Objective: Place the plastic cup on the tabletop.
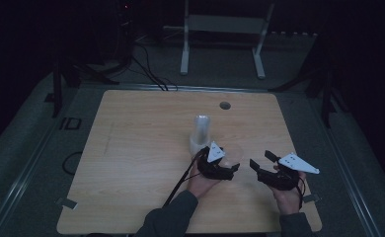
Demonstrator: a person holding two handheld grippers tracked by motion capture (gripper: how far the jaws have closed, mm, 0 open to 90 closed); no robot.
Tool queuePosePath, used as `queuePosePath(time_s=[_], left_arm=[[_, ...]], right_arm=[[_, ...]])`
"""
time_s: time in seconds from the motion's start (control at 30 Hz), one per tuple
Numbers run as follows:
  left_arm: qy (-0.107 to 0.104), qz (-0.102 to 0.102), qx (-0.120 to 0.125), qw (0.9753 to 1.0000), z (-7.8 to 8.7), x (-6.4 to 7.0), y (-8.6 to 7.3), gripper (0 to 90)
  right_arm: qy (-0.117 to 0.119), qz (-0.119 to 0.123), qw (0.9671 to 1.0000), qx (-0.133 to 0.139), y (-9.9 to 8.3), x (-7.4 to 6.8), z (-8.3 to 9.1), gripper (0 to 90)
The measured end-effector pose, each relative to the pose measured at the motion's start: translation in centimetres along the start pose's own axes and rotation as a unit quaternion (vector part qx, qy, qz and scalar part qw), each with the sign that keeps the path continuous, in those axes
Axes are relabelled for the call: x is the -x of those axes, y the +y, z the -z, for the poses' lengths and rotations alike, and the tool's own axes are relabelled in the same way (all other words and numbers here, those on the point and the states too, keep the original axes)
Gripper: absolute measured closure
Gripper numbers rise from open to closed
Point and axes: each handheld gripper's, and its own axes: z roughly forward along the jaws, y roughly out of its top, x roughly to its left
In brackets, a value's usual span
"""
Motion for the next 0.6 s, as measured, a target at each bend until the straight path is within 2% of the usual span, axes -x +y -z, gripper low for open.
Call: queuePosePath(time_s=[0.6], left_arm=[[-0.011, -0.006, -0.002, 0.9999, 0.80, 0.30, -0.68, 15.1]], right_arm=[[-0.002, -0.002, 1.0000, -0.001, -0.04, 0.09, 0.05, 27.9]])
